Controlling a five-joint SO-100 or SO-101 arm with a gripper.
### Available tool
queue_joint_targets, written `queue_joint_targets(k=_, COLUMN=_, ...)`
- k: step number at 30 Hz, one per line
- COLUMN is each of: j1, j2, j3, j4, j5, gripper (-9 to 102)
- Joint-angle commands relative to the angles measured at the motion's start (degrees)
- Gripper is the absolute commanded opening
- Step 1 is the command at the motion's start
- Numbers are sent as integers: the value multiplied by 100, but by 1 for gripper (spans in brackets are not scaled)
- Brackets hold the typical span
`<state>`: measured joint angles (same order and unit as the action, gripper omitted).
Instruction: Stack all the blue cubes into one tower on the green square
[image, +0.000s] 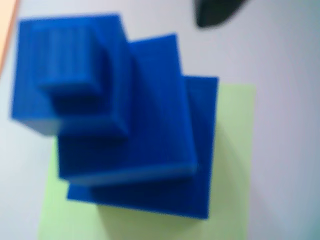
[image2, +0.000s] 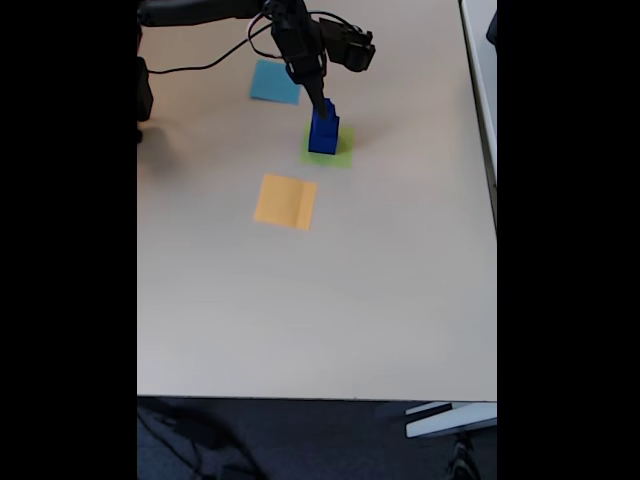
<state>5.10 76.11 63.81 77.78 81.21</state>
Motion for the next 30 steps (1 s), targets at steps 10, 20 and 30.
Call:
queue_joint_targets(k=10, j1=9, j2=-158, j3=-721, j4=246, j5=-88, gripper=31)
queue_joint_targets(k=20, j1=9, j2=-281, j3=-800, j4=299, j5=-88, gripper=31)
queue_joint_targets(k=30, j1=0, j2=-352, j3=-800, j4=316, j5=-62, gripper=29)
